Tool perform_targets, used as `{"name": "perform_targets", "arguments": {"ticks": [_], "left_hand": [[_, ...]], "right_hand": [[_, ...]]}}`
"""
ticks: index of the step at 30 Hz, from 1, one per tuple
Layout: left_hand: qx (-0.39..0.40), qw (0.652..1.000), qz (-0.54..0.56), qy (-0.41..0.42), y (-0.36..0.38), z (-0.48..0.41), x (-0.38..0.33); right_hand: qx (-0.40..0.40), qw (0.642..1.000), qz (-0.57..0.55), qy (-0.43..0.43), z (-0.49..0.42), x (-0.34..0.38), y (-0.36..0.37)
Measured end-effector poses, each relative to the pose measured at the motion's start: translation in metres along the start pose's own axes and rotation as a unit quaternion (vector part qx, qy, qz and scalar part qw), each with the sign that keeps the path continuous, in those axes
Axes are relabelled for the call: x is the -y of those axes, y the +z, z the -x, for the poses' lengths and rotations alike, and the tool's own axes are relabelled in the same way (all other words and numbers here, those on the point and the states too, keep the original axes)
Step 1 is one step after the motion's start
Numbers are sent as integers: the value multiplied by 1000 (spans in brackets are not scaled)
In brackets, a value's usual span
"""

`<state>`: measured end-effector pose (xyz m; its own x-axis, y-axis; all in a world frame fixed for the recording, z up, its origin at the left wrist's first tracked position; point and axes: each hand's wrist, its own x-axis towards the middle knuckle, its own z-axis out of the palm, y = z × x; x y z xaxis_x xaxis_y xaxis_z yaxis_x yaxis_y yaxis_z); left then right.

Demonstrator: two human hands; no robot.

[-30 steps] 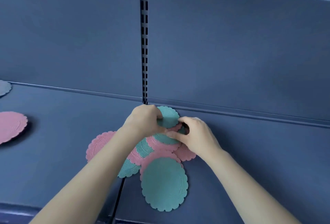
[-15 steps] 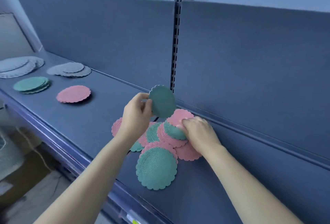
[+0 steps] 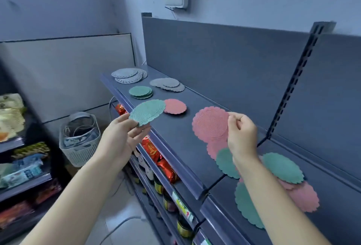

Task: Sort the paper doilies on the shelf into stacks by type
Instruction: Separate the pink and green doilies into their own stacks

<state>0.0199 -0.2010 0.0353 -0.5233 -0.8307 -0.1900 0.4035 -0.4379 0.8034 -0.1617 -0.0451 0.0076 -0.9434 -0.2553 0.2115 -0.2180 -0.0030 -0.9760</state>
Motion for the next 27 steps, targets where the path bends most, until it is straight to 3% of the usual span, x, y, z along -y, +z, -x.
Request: {"name": "perform_targets", "arguments": {"ticks": [4,8,18,21,25,27], "left_hand": [[-12,999,-32,-27,-48,-47,-32],[3,995,-83,-54,-86,-113,-51],[14,952,-302,53,-73,-302,-56],[25,905,-411,107,-55,-353,-55],[73,813,-553,169,-49,-406,-55],[98,748,-630,184,-50,-421,-54]], "right_hand": [[58,991,-69,95,9,-5,76],[111,956,-173,208,16,-4,140],[46,983,-79,162,-53,-11,208],[33,987,-67,145,-89,-18,223],[11,990,-54,130,-127,-31,242],[5,990,-51,134,-137,-36,249]]}}
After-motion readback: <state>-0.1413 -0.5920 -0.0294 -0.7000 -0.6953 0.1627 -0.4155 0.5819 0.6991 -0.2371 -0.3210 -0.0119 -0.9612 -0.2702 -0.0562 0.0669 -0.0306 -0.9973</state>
